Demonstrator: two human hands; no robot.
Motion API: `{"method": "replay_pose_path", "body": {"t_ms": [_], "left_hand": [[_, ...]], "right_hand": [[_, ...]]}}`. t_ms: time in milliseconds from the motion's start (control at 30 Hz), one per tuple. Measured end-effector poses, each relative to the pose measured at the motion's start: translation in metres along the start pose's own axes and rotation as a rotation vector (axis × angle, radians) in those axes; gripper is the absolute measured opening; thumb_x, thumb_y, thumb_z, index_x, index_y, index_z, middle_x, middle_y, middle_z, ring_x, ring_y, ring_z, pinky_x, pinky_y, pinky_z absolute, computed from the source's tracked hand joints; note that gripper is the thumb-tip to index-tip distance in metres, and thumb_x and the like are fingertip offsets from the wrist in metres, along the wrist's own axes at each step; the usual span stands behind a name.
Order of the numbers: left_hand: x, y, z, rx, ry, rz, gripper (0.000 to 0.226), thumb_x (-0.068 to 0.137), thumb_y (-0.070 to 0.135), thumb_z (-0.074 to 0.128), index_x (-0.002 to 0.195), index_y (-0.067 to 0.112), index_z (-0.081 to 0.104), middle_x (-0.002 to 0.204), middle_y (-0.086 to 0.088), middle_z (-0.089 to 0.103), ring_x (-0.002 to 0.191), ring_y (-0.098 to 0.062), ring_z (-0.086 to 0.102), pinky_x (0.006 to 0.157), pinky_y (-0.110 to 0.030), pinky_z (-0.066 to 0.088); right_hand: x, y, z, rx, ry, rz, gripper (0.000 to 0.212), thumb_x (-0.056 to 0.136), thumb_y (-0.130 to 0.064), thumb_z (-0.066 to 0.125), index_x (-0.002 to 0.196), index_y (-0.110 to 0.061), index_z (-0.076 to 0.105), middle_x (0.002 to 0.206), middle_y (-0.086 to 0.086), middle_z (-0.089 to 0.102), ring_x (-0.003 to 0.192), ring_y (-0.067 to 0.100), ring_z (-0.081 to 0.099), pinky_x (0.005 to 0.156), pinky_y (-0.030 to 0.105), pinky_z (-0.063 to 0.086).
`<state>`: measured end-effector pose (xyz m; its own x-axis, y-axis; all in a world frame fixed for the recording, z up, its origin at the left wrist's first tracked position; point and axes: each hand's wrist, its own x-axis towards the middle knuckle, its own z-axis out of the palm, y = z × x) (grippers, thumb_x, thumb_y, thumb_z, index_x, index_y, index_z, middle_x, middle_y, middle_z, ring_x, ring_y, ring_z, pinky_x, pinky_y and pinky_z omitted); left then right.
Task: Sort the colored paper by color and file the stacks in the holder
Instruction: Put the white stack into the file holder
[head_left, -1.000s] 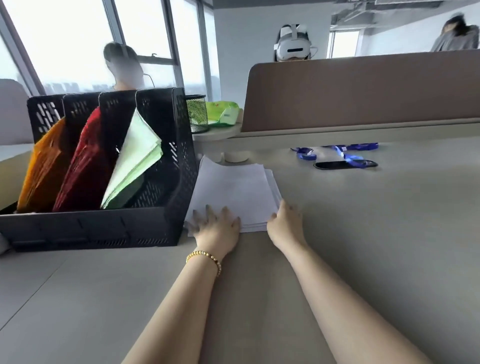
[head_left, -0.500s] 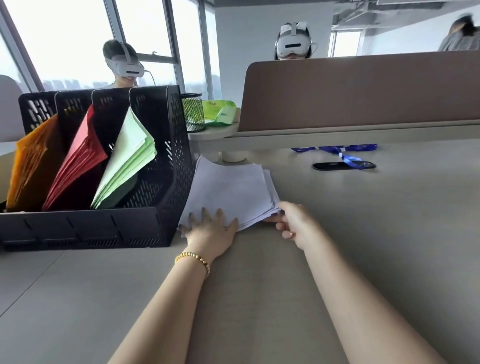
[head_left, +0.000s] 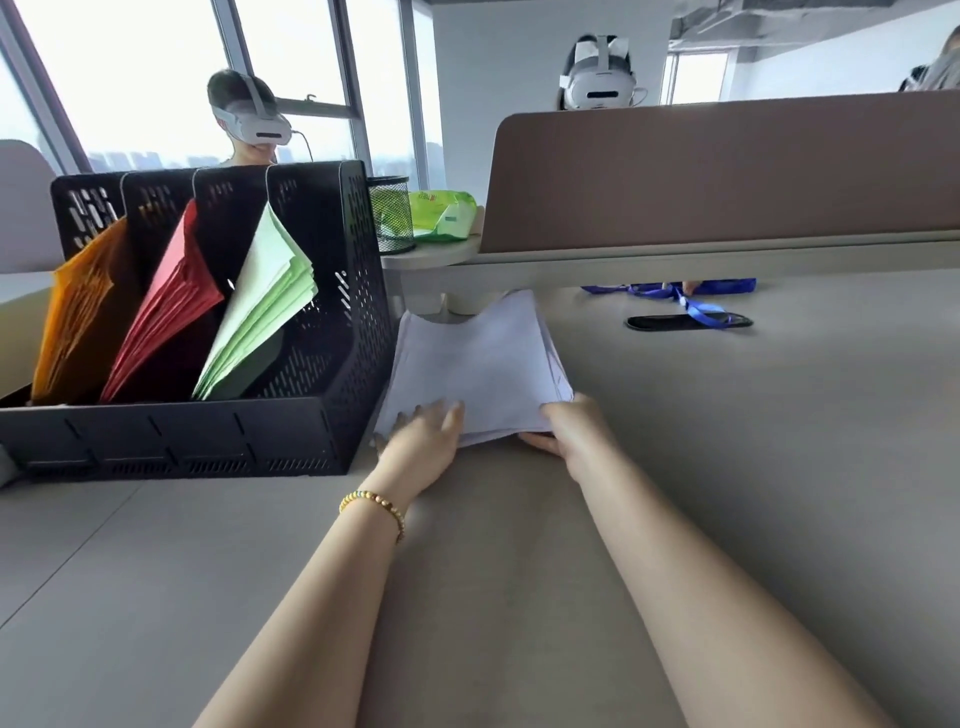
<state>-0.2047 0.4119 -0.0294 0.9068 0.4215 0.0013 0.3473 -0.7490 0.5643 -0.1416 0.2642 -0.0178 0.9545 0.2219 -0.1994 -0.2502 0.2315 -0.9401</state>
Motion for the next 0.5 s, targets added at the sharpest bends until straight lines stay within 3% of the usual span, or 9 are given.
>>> {"method": "replay_pose_path", "body": {"t_ms": [67,167,267,300,367,433,500], "left_hand": [[-0.008,-0.002,-0.006,-0.175,0.167,0.024,0.046,0.097,0.042,0.033,0.123,0.009,0.051,0.126,-0.014,0.055,0.115,-0.032,0.052,0.097,-0.037,0.041],[-0.013,-0.001,-0.015,-0.409,0.246,-0.044,0.043,0.097,0.035,0.041,0.127,0.004,0.049,0.105,-0.01,0.062,0.091,-0.027,0.06,0.077,-0.03,0.049],[-0.019,0.004,-0.025,-1.039,0.067,-0.185,0.041,0.096,0.039,0.046,0.107,0.003,0.062,0.083,-0.001,0.068,0.071,-0.014,0.065,0.06,-0.021,0.05],[-0.024,0.003,-0.026,-1.145,0.007,-0.194,0.037,0.095,0.039,0.049,0.099,0.005,0.064,0.081,-0.001,0.07,0.068,-0.012,0.067,0.056,-0.02,0.051],[-0.033,0.0,-0.023,-1.121,-0.044,-0.185,0.027,0.092,0.03,0.058,0.1,0.004,0.063,0.082,-0.004,0.068,0.068,-0.015,0.065,0.056,-0.022,0.052],[-0.038,-0.006,-0.02,-1.075,-0.041,-0.147,0.025,0.09,0.01,0.059,0.114,0.001,0.058,0.084,-0.007,0.067,0.069,-0.019,0.064,0.062,-0.026,0.054],[-0.041,-0.013,-0.021,-0.99,-0.106,-0.079,0.03,0.09,-0.002,0.053,0.119,0.004,0.054,0.079,-0.003,0.068,0.063,-0.015,0.066,0.058,-0.021,0.054]], "right_hand": [[-0.006,-0.001,-0.012,0.133,-0.007,0.0,0.036,0.086,0.012,0.031,0.102,-0.009,0.055,0.087,0.005,0.061,0.076,0.021,0.061,0.054,0.029,0.054],[-0.021,-0.005,-0.042,0.223,-0.106,-0.001,0.033,0.087,0.014,0.034,0.098,-0.006,0.059,0.087,0.007,0.067,0.077,0.022,0.065,0.055,0.028,0.057],[-0.041,-0.012,-0.074,0.183,-0.189,-0.004,0.03,0.089,0.01,0.039,0.097,-0.009,0.061,0.075,0.001,0.073,0.067,0.015,0.071,0.056,0.024,0.057],[-0.048,-0.013,-0.083,0.159,-0.239,0.013,0.028,0.089,0.007,0.042,0.102,-0.01,0.061,0.078,0.0,0.074,0.068,0.014,0.071,0.058,0.025,0.057],[-0.059,-0.014,-0.1,0.089,-0.389,0.053,0.029,0.084,-0.002,0.058,0.111,-0.011,0.063,0.094,0.004,0.073,0.081,0.017,0.071,0.067,0.03,0.058],[-0.072,-0.016,-0.109,0.036,-0.536,0.092,0.044,0.065,-0.02,0.083,0.106,-0.015,0.071,0.105,0.007,0.071,0.091,0.022,0.07,0.074,0.036,0.058],[-0.081,-0.019,-0.112,-0.011,-0.591,0.105,0.045,0.066,-0.046,0.078,0.099,-0.017,0.074,0.099,0.005,0.072,0.087,0.018,0.07,0.071,0.03,0.057]]}}
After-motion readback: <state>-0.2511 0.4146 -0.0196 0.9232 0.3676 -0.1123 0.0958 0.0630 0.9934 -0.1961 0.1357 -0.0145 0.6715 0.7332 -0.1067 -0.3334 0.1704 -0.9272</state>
